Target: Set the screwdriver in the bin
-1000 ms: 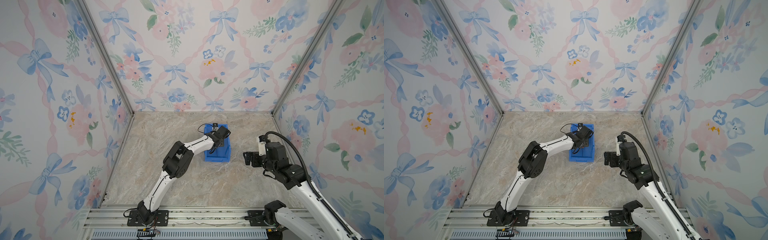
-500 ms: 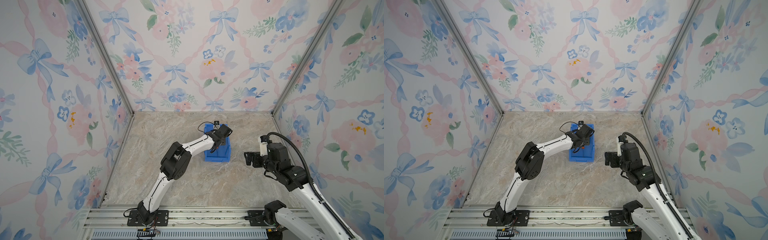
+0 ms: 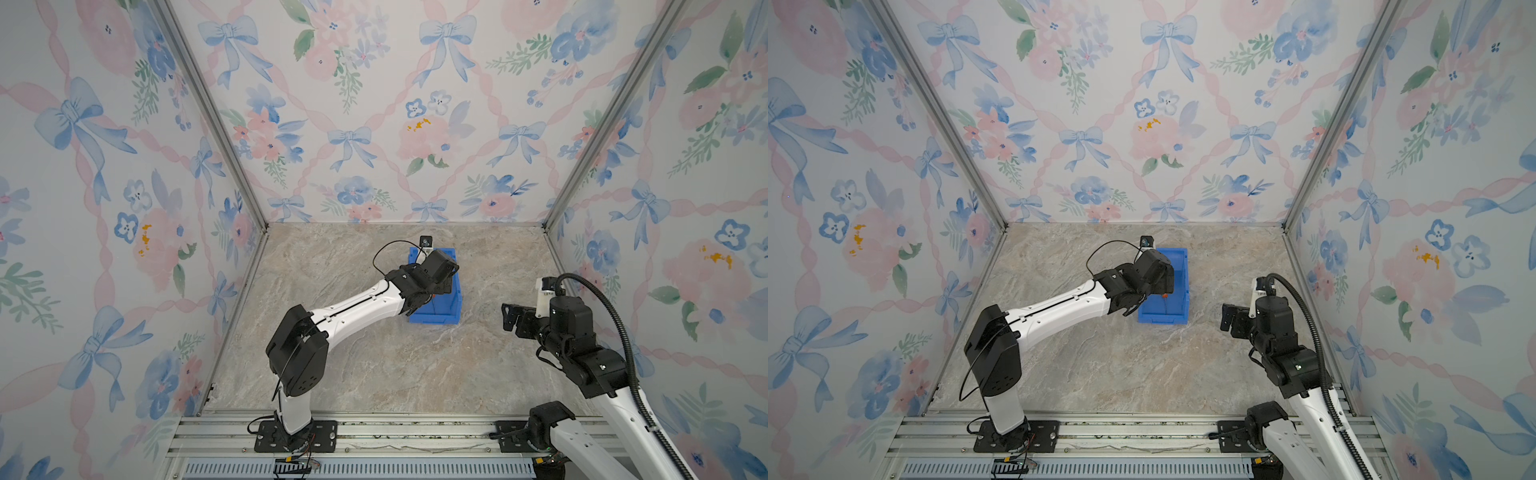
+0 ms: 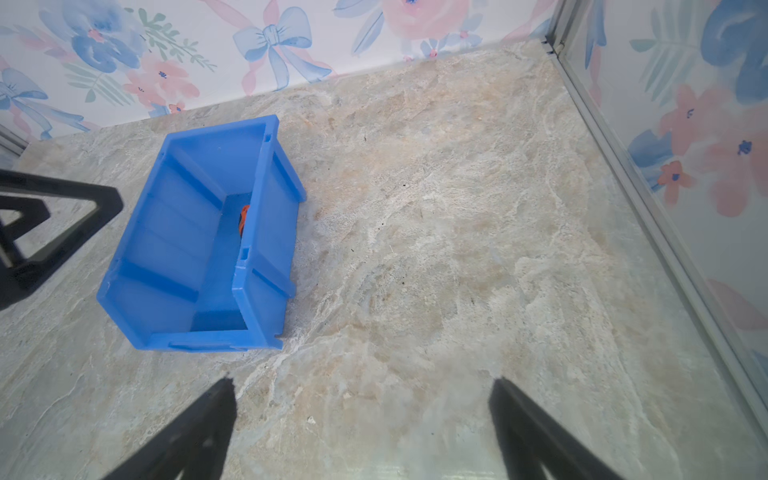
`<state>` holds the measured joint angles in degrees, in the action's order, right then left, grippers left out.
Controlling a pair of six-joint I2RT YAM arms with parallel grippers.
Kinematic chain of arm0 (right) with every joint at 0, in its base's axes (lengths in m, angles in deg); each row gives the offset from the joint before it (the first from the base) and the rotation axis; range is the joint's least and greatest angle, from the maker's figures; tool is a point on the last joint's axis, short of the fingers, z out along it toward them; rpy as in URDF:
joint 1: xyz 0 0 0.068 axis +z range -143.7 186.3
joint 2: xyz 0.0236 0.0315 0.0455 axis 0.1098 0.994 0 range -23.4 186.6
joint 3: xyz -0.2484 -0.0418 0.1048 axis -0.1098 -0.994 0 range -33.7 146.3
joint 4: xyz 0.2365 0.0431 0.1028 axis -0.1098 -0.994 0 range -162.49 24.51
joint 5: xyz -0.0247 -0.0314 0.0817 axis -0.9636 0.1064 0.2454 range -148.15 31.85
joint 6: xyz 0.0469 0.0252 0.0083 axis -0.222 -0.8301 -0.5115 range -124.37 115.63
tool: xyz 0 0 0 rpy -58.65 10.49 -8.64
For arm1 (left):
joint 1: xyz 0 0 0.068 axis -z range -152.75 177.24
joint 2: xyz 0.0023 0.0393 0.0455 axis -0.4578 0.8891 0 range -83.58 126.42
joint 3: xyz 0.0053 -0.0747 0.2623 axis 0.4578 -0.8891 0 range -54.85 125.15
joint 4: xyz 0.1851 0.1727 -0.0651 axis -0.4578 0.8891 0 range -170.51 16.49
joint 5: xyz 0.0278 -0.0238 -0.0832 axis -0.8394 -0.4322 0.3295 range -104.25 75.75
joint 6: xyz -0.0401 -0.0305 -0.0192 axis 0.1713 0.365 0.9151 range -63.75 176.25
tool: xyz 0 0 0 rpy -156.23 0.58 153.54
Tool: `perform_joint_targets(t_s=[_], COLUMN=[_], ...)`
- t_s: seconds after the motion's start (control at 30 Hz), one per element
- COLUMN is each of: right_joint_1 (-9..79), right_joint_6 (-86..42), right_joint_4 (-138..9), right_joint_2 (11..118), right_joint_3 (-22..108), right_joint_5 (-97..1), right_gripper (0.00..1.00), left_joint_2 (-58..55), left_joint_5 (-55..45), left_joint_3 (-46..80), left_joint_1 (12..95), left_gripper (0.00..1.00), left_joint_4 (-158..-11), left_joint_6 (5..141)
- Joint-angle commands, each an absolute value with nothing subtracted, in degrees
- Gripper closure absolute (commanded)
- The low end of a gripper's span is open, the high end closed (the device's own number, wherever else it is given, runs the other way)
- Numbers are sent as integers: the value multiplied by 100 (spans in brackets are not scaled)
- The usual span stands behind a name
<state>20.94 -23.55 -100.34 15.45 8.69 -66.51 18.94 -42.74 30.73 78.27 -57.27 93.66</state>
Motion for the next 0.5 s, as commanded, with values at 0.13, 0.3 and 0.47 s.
perform_joint_targets(t_s=[0.13,0.3,0.47], right_joint_1=[1709,1620,1598], right_joint_6=[-2731,-2677,-2176], right_joint_4=[-9723,-9391,-8585], right_joint_2=[1774,1820,1337], right_joint_3=[596,292,-432], right_joint_5=[-6979,-7713,-8256], right_gripper=[3,3,3], left_joint_2=[1099,154,-799], left_joint_5=[-4712,-4732,-4933], left_joint_3=[1665,547,-545], left_joint_1=[7495,6952,6188], left_gripper=[2,2,2], left_joint_4=[-5724,-6275,-6716], left_joint_6=[9154,8974,8804])
